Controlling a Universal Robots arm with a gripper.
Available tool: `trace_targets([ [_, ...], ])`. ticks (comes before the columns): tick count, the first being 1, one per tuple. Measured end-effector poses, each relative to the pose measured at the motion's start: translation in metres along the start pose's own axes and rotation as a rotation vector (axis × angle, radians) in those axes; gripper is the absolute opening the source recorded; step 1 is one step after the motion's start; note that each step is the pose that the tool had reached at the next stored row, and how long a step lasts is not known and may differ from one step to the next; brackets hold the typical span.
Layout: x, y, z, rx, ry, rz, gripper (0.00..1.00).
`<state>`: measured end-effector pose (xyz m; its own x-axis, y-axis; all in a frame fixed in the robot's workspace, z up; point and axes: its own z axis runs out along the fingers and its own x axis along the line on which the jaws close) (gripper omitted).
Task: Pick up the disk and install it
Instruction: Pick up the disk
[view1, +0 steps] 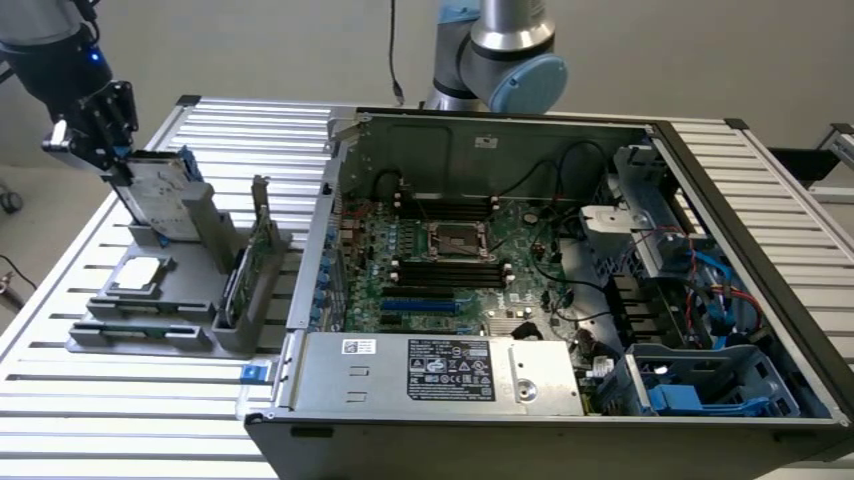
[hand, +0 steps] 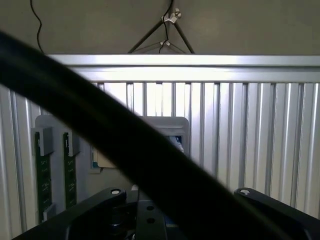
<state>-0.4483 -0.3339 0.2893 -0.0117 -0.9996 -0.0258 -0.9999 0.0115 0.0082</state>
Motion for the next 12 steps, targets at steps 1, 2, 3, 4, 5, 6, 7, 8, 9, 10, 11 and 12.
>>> trace_targets([
  [1, 0.0004, 0.0, 0.0, 0.0002, -0.0008, 0.0, 0.33],
  [2, 0.0008, 0.0, -0.0001, 0.0004, -0.0017, 0.0, 0.33],
  [3, 0.0012, 0.0, -0.0001, 0.0006, -0.0028, 0.0, 0.33],
  [4, 0.0015, 0.0, -0.0001, 0.0007, -0.0041, 0.0, 0.33],
  [5, 0.0016, 0.0, -0.0001, 0.0006, -0.0051, 0.0, 0.33],
  [6, 0.0017, -0.0001, -0.0001, 0.0007, -0.0055, 0.0, 0.33],
  [7, 0.0018, 0.0, -0.0001, 0.0007, -0.0059, 0.0, 0.33],
  [8, 0.002, 0.0, -0.0001, 0.0008, -0.0065, 0.0, 0.33],
  [9, 0.0021, 0.0, -0.0001, 0.0008, -0.007, 0.0, 0.33],
  [10, 0.0022, 0.0, -0.0001, 0.0007, -0.0077, 0.0, 0.33],
  [11, 0.0023, -0.0001, -0.0001, 0.0007, -0.0083, 0.0, 0.33],
  [12, 0.0023, 0.0, -0.0001, 0.0007, -0.0087, 0.0, 0.33],
])
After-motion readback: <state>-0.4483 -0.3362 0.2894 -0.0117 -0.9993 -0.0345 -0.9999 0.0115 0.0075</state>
